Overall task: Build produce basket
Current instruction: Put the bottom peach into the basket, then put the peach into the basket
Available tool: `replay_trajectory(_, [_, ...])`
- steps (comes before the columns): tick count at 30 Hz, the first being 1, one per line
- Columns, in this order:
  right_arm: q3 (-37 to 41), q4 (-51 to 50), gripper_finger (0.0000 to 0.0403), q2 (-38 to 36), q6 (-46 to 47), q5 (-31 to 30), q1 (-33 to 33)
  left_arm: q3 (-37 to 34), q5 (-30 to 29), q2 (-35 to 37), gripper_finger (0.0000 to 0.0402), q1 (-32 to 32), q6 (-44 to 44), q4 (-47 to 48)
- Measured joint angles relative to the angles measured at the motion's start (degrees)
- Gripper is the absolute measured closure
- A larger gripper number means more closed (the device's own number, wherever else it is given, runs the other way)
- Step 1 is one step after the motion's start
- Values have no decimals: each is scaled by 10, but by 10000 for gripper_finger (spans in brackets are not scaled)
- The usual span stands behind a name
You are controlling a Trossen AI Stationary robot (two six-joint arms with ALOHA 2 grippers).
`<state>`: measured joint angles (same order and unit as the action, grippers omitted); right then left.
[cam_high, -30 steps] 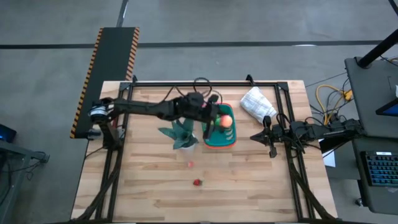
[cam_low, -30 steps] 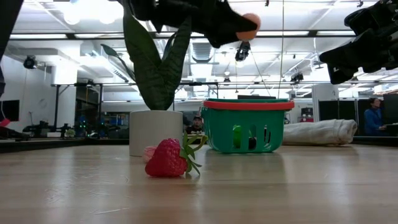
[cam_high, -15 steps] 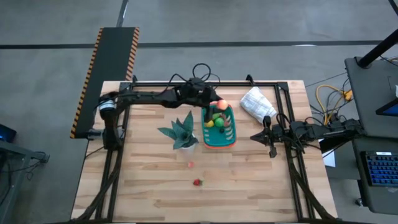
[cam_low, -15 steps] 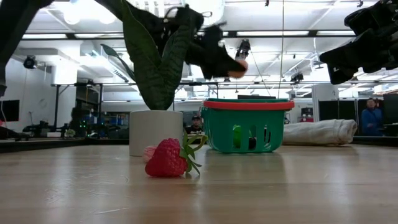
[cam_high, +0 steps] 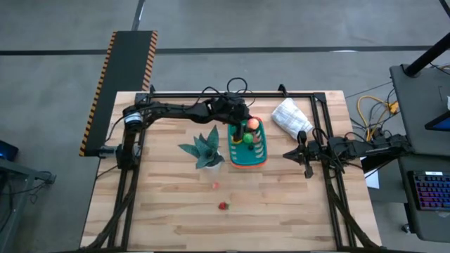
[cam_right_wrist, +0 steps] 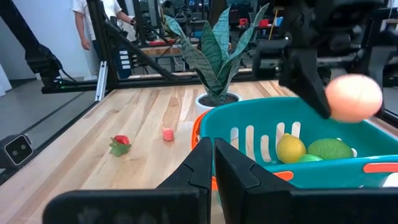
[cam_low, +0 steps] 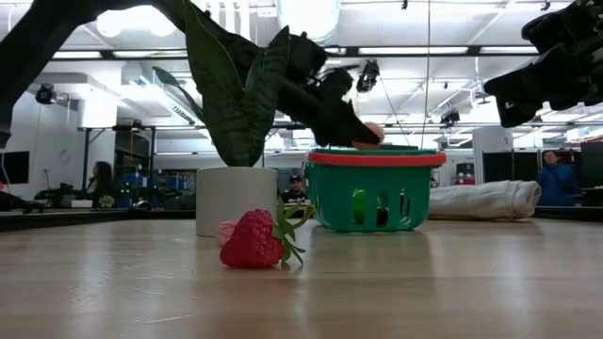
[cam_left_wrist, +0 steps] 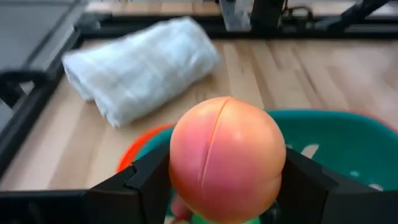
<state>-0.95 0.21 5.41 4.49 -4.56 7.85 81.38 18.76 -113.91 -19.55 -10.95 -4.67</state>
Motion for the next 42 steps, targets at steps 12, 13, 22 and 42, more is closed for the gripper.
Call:
replay_trajectory(12, [0,0,394,0,0,0,0,0,-12,-28,187,0,1,10])
replay_trajectory(13, [0,0,394,0,0,0,0,0,-12,-28,186,0,1,10])
replay_trajectory(22, [0,0,394,0,0,0,0,1,-12,-26,179,0,1,3])
replay_trajectory(42, [0,0,394,0,0,0,0,0,-17,-26,81,2,14,4])
